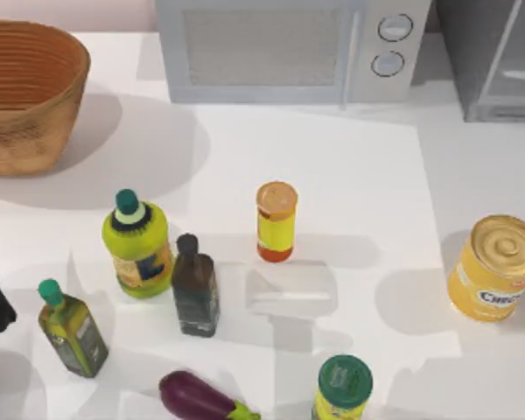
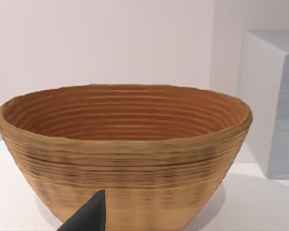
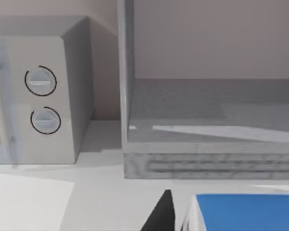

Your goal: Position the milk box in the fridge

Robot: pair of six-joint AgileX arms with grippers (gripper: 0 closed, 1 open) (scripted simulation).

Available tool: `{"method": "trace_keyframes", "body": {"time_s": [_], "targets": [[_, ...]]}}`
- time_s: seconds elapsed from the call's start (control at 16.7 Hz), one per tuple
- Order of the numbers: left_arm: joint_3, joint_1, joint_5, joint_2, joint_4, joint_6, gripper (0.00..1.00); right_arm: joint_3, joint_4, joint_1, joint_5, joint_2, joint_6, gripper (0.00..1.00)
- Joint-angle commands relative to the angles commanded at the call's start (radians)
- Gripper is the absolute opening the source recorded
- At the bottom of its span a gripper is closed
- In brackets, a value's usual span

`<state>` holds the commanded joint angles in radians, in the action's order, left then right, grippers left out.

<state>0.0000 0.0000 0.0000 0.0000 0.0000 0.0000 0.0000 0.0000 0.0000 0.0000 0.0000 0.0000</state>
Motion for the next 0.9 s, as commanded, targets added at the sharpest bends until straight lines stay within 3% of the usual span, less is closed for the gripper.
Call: {"method": "trace_keyframes", "body": {"time_s": [0.42, 0.9], "targets": [[0.0, 0.0, 0.0, 0.0, 0.0, 0.0, 1.0, 0.029, 0.033, -0.005, -0.006, 0.066, 0.004, 0.0], [0.0, 0.0, 0.0, 0.0, 0.0, 0.0, 1.0, 0.273, 0.333, -0.075, -0.073, 0.608, 0.009, 0.0]]}}
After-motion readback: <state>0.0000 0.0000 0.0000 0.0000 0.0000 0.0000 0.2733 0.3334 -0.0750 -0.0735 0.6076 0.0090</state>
